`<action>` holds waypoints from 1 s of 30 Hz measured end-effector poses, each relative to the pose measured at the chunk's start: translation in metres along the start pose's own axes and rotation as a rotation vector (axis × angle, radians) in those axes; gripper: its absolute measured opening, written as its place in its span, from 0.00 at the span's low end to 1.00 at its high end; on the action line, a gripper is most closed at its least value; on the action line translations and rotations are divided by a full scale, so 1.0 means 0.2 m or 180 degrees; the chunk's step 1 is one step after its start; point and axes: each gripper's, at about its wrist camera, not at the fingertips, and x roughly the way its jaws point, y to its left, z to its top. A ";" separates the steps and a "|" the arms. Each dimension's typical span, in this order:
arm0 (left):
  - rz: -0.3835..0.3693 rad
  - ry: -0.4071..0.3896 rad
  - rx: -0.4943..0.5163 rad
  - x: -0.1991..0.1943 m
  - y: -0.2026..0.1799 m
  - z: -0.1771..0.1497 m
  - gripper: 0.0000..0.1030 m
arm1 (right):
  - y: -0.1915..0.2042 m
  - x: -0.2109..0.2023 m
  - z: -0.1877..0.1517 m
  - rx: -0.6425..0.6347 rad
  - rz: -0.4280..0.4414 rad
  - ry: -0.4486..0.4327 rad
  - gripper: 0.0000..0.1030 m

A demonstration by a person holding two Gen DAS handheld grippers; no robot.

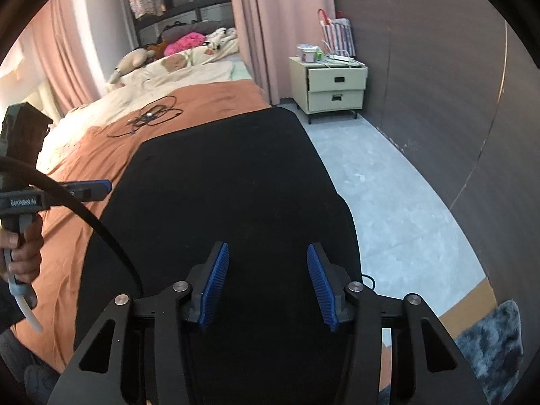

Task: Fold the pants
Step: 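Lower the folded trousers onto the first folded pair and open the left gripper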

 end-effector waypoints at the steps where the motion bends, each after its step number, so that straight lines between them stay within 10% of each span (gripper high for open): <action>1: 0.0010 -0.0007 0.0039 0.02 0.00 0.01 0.40 | 0.01 0.01 0.01 -0.0007 -0.0010 -0.0006 0.45; 13: 0.0211 0.0088 0.0051 0.26 0.07 0.19 0.40 | 0.06 0.25 0.14 0.0207 -0.0238 0.0218 0.40; 30: 0.0340 0.0174 0.0158 0.09 -0.18 -0.07 0.40 | 0.06 0.01 -0.10 0.0395 -0.0236 0.0204 0.40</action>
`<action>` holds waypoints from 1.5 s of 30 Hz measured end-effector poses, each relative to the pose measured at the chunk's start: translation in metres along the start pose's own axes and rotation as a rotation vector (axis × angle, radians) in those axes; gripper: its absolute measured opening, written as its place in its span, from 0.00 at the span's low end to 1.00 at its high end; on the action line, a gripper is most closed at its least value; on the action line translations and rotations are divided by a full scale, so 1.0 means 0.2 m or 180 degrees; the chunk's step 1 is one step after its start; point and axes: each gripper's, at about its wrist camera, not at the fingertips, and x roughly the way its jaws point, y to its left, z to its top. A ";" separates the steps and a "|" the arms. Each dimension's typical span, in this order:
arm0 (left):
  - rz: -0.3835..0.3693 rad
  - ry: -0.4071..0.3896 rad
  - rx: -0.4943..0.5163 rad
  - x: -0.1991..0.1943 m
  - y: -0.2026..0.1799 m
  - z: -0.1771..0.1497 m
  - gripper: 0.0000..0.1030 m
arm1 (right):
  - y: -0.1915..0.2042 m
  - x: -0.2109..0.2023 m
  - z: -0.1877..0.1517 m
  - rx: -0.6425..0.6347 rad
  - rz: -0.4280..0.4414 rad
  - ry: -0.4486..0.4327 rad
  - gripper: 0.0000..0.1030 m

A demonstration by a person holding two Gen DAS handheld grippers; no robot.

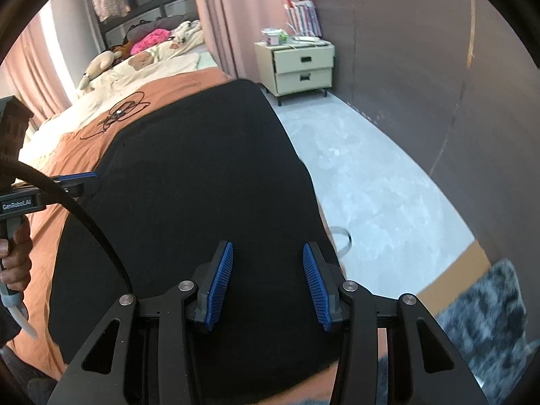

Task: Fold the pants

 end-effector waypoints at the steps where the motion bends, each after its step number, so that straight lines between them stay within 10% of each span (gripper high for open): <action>1: 0.0010 0.0015 0.0007 -0.01 -0.01 -0.02 0.40 | 0.00 -0.01 -0.03 0.0026 -0.0005 0.0011 0.40; 10: 0.0054 0.0081 0.0056 -0.20 -0.12 -0.11 0.42 | 0.08 -0.22 -0.02 0.0075 0.0012 -0.0024 0.41; 19: 0.0191 -0.0257 0.0143 -0.63 -0.22 -0.17 0.80 | 0.26 -0.50 -0.03 0.0032 -0.0095 -0.0212 0.81; 25: 0.0447 -0.0529 0.0336 -0.89 -0.27 -0.22 0.99 | 0.35 -0.60 -0.09 0.0051 -0.0106 -0.0248 0.89; 45: 0.0545 -0.0874 0.0375 -1.56 -0.28 -0.50 0.99 | 0.67 -0.94 -0.33 0.0038 -0.0233 -0.0560 1.00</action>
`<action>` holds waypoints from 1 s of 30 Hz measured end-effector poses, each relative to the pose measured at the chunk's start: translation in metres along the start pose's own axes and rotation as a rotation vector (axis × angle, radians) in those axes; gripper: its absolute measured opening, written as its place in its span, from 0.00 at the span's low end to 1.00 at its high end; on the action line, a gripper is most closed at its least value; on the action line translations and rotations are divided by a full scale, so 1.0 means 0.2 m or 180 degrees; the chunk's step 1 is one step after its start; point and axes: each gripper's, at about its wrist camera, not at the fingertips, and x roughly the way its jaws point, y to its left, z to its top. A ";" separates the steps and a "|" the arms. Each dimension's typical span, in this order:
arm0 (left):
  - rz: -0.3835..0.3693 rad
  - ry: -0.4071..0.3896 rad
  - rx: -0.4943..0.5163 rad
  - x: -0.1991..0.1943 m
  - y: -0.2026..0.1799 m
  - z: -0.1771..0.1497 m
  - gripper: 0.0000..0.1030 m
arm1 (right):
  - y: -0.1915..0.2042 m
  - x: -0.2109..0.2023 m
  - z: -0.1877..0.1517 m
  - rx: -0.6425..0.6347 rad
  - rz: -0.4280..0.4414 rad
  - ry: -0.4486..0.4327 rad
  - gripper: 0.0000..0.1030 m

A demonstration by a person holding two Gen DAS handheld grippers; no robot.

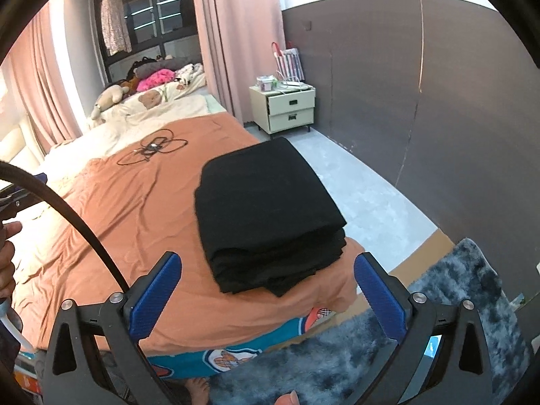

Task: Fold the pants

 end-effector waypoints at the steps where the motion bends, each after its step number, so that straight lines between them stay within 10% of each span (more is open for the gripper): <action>1: 0.0015 -0.0028 0.0009 -0.05 0.01 -0.01 0.99 | 0.02 -0.02 -0.01 -0.0011 0.0000 -0.0019 1.00; 30: 0.0775 -0.0558 -0.0135 -1.17 0.09 -0.65 1.00 | 0.27 -0.60 -0.61 -0.0120 0.0466 -0.0545 1.00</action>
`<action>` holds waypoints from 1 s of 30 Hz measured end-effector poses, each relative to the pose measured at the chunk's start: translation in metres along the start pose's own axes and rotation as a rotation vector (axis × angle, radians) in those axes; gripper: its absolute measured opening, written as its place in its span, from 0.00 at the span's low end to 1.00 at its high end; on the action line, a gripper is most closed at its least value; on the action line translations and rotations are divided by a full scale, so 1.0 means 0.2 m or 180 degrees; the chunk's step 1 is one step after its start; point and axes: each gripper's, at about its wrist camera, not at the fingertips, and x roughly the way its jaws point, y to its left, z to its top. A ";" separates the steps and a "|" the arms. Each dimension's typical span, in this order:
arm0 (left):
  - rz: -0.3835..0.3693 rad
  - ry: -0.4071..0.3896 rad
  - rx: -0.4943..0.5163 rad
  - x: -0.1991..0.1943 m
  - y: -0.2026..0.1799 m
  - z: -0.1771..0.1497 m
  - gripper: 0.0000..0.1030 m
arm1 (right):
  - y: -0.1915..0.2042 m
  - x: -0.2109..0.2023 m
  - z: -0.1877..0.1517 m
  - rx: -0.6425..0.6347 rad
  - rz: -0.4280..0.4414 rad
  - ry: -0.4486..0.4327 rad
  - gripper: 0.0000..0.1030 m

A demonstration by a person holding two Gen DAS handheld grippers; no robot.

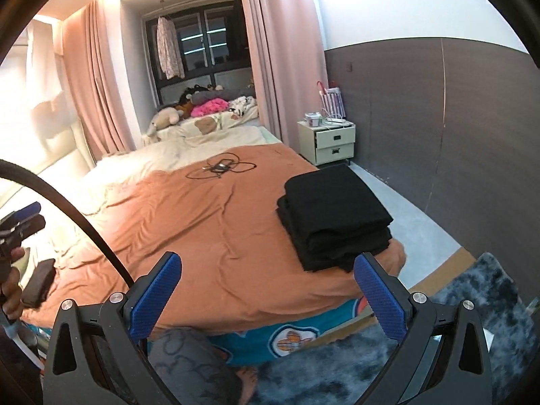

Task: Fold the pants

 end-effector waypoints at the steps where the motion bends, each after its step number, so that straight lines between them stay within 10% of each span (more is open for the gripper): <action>1: 0.0031 -0.0019 -0.0022 -0.05 0.01 -0.03 1.00 | 0.00 -0.01 -0.02 0.0009 0.0088 -0.0024 1.00; 30: 0.0577 0.0042 -0.0474 -0.45 0.12 -0.69 1.00 | 0.28 -0.16 -0.58 -0.0245 0.0109 -0.0045 1.00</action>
